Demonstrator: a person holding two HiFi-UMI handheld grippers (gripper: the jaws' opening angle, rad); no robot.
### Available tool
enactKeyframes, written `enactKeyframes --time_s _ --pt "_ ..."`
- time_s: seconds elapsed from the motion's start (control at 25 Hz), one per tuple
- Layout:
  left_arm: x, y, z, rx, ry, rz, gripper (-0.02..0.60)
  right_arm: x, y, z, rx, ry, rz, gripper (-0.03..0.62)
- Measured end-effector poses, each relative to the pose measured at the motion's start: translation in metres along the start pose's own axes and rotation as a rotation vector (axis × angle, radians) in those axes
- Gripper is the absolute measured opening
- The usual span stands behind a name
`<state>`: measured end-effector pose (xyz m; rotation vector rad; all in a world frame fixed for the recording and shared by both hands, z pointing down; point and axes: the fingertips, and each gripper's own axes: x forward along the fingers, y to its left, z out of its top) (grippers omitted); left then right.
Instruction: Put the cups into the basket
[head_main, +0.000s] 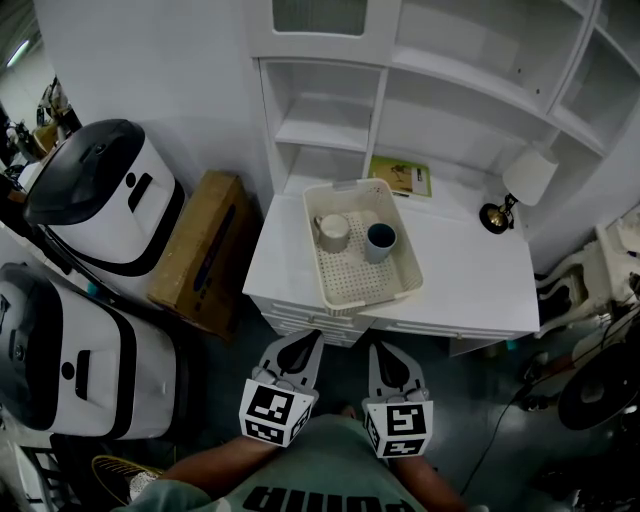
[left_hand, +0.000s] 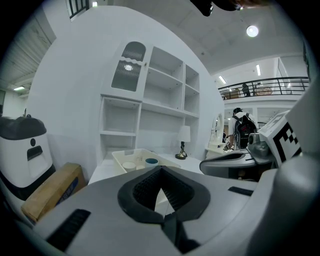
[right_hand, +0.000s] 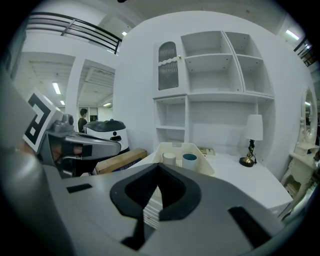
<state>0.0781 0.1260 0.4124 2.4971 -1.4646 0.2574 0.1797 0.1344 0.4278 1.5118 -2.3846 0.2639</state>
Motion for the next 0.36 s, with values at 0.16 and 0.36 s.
enactKeyframes --time_s 0.16,0.36 --pt "0.0007 0.0030 -0.0020 0.001 0.007 -0.005 0.006 0.0029 0.0015 -0.0017 0.005 0.004 -0.004 0.012" --pt "0.0055 0.0025 0.0004 0.003 0.006 -0.011 0.006 0.0058 -0.0030 -0.0027 0.007 0.007 -0.011 0.012"
